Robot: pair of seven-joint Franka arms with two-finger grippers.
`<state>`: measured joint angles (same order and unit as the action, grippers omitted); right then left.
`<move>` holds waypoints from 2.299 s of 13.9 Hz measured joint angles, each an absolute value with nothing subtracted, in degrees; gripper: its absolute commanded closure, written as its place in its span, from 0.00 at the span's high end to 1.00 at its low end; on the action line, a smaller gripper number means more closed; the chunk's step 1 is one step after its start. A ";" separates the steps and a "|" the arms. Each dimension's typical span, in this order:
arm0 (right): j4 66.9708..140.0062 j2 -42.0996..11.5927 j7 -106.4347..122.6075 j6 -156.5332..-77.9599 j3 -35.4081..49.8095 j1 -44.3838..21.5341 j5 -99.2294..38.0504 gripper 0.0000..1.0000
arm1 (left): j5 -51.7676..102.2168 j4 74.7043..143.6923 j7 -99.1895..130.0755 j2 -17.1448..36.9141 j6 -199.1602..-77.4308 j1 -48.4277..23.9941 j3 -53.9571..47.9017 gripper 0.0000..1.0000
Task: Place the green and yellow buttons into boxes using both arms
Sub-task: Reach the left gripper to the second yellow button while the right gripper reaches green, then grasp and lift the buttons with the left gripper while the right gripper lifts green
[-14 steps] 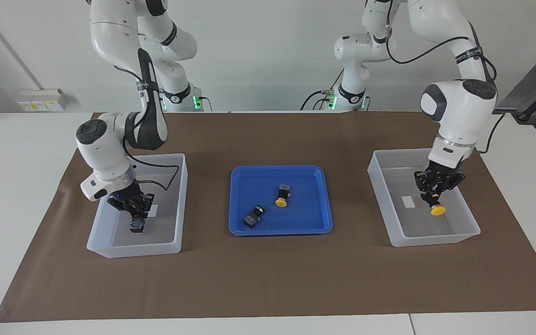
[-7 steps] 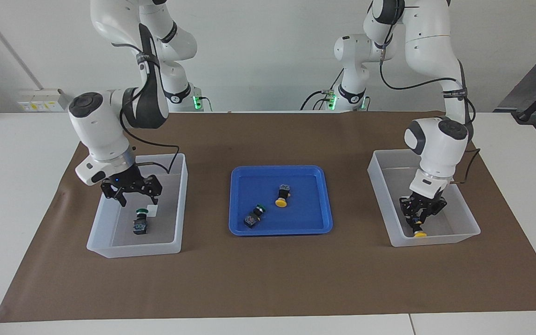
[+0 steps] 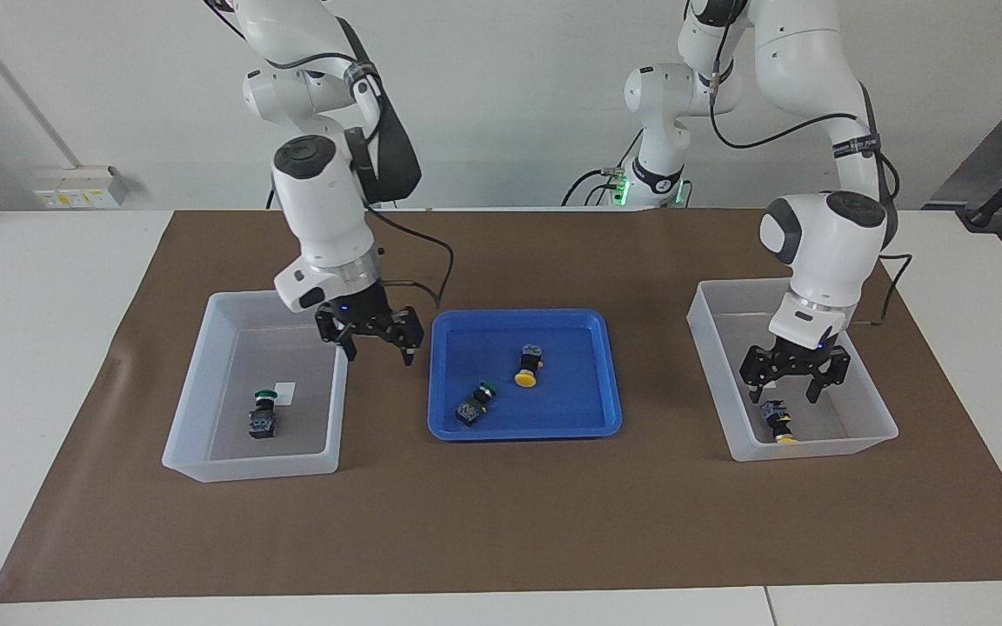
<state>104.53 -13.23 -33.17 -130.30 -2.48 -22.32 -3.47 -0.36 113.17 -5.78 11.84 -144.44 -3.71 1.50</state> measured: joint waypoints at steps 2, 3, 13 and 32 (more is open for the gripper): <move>103.05 -16.27 -41.51 -132.19 -2.46 -26.17 -3.37 1.00 | -0.36 113.24 -4.44 8.72 -140.64 -6.30 1.43 1.00; 102.42 -17.77 -44.11 -133.19 -2.47 -27.38 -3.36 1.00 | -0.36 113.42 -2.99 8.09 -140.52 -8.36 1.38 1.00; 101.32 -26.95 -49.87 -142.94 -2.52 -30.64 -3.40 0.71 | -0.35 118.49 5.77 9.41 -144.60 -28.59 0.74 1.00; 98.62 -18.48 -45.21 -132.03 -3.69 -26.41 -3.30 0.00 | -0.34 122.14 7.99 13.69 -153.02 -34.87 2.22 0.00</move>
<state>98.62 -18.48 -45.21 -132.03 -3.69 -26.41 -3.30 -0.34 122.14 7.99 13.69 -153.02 -34.87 2.22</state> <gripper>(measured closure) 0.551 0.595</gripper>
